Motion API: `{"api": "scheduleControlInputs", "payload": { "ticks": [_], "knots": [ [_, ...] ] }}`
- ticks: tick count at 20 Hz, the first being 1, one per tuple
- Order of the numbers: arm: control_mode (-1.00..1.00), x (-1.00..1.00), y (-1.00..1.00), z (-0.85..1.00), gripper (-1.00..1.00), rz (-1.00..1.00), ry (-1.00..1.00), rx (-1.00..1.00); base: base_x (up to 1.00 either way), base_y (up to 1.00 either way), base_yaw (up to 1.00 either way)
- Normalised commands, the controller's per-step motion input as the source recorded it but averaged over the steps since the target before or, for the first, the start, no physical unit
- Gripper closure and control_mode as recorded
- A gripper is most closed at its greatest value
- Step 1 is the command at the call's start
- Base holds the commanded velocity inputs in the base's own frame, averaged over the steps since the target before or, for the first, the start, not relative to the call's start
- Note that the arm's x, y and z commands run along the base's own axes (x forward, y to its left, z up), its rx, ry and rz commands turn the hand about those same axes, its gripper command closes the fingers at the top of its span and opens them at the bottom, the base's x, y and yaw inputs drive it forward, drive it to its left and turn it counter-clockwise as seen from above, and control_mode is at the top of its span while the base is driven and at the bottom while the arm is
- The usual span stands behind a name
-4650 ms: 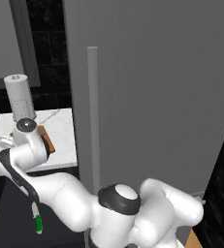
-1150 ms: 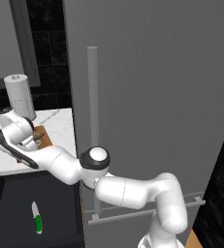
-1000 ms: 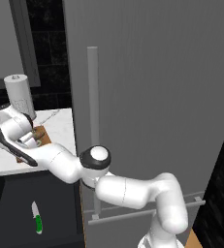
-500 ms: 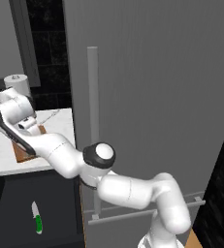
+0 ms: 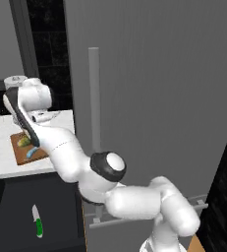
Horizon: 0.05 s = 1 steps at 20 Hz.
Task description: Place the appropriate cutting tool for cutting the cucumber skin on the cutting board.
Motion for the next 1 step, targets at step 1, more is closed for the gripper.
{"api": "scheduleControlInputs", "payload": {
  "ticks": [1],
  "knots": [
    [-1.0, -0.94, -0.51, 0.33, -1.0, -0.22, -0.07, 0.12, 0.0, 0.0, 0.0]
  ]
}}
